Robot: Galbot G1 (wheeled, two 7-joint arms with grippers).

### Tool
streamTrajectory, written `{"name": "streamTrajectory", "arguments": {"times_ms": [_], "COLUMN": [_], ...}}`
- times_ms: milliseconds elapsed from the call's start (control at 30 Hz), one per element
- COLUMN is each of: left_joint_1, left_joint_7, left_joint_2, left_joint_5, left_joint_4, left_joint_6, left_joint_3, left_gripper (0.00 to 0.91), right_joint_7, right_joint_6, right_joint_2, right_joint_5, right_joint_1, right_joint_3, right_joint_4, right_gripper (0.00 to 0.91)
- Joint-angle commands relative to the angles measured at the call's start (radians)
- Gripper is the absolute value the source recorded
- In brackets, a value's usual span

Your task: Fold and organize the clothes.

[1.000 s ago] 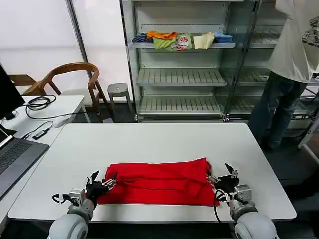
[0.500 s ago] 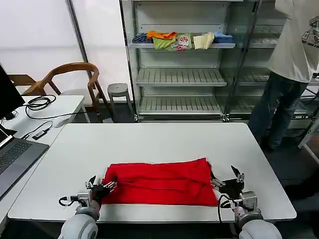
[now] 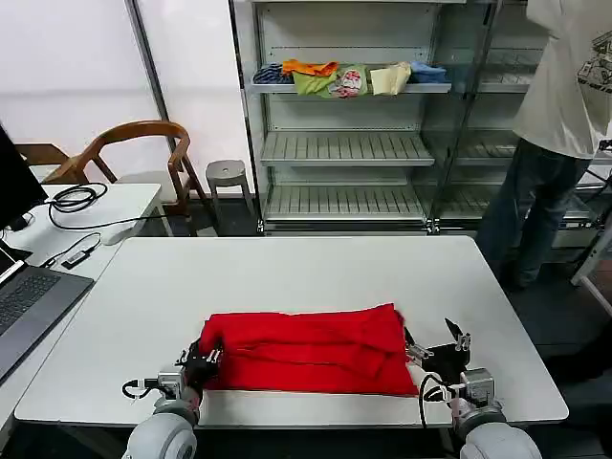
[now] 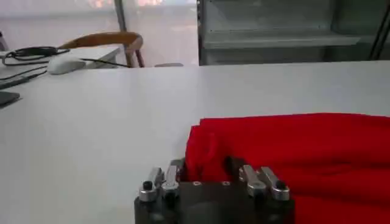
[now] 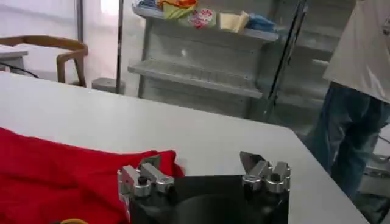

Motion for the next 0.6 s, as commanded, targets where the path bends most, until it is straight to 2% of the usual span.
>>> {"name": "streamTrajectory", "arguments": {"times_ms": [33,300,400,600], "left_joint_1": [-0.004,0.003,0.021,0.061], "left_joint_7": [0.01,0.064,0.089,0.095], "left_joint_2": [-0.006,0.029,0.073,0.219], "left_joint_5": [0.003,0.021,0.008,-0.017], "left_joint_4": [0.014,-0.031,-0.062,-0.098], "left_joint_6": [0.007,0.016,0.037,0.077], "left_joint_3": [0.006,-0.077,-0.16,-0.291], "left_gripper": [0.02,0.02,0.01,0.02], "right_joint_7": [-0.001,0.0,0.0,0.0], "right_joint_6": [0.002,0.002,-0.001,-0.001], "right_joint_2": [0.001,-0.002,-0.001,0.008], "right_joint_5": [-0.004,-0.004,-0.004,-0.016], "right_joint_1": [-0.001,0.01,0.028,0.044], "right_joint_3": [-0.001,-0.01,-0.018,-0.039], "right_joint_4": [-0.003,-0.003,-0.005,-0.006], "right_gripper": [0.907,0.907,0.907,0.907]}}
